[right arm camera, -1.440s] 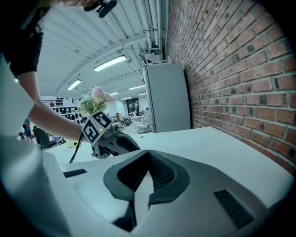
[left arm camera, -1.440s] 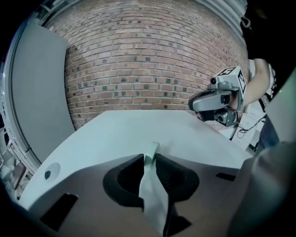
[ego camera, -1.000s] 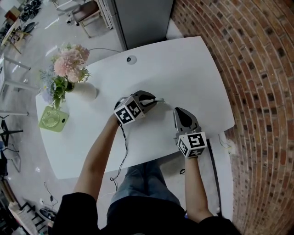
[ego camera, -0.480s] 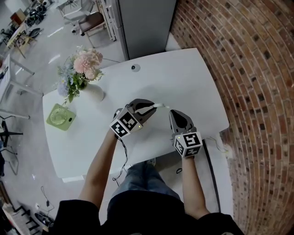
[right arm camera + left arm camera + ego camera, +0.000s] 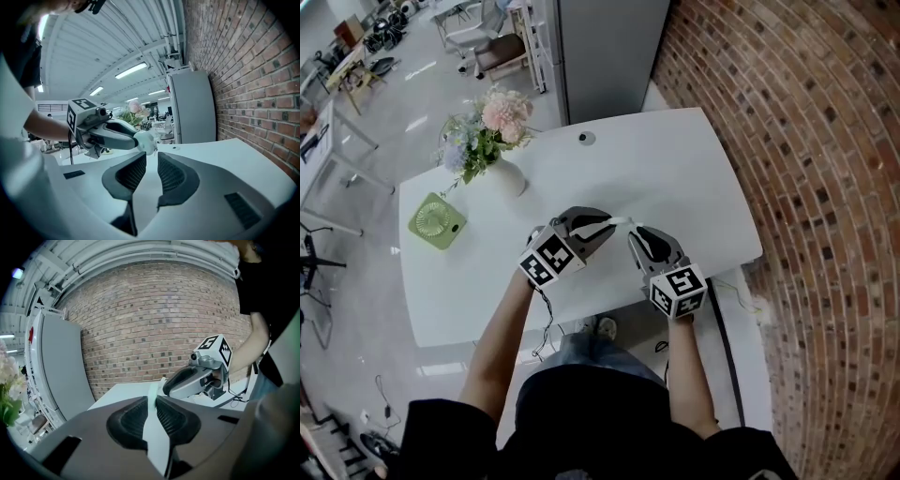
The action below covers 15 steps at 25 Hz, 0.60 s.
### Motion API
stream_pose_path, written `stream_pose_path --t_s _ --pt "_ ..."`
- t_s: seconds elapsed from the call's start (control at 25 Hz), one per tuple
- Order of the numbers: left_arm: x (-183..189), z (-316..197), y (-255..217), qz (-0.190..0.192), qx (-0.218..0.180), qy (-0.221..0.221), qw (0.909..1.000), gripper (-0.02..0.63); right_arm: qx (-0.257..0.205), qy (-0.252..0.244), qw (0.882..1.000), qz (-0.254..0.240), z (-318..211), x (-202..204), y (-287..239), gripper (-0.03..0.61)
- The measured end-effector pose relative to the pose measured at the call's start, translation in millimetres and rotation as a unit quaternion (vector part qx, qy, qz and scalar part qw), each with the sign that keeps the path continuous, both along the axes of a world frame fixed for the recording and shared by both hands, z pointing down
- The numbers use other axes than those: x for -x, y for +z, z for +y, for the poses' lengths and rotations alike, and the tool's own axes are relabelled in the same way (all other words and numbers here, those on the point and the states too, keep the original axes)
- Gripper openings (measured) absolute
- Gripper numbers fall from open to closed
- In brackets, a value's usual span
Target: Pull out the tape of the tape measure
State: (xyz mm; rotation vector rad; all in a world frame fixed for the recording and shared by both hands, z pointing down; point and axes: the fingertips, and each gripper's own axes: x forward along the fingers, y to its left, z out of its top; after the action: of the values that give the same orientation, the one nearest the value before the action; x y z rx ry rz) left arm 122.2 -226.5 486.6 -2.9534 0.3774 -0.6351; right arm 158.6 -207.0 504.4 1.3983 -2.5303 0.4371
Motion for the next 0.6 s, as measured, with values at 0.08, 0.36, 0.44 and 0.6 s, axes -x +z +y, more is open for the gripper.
stream_pose_path --t_s 0.08,0.36,0.44,0.6 --pt "2.1 5.7 -4.0 -0.001 -0.007 0.004 1.0 0.071 -0.002 -0.008 1.0 0.011 3.0 5.9 -1.1 0.066" --pt "11.1 18.1 -12.1 0.005 -0.012 0.009 0.9999 0.071 -0.012 -0.012 0.999 0.033 4.3 12.3 -5.3 0.064" --pt "13.5 21.2 -13.6 0.007 -0.011 0.011 0.9998 0.071 -0.014 -0.016 0.999 0.034 5.1 15.2 -6.2 0.064" --pt "17.5 24.4 -15.1 0.009 -0.011 0.01 0.9998 0.071 -0.023 -0.027 0.998 0.046 8.2 21.1 -8.4 0.046"
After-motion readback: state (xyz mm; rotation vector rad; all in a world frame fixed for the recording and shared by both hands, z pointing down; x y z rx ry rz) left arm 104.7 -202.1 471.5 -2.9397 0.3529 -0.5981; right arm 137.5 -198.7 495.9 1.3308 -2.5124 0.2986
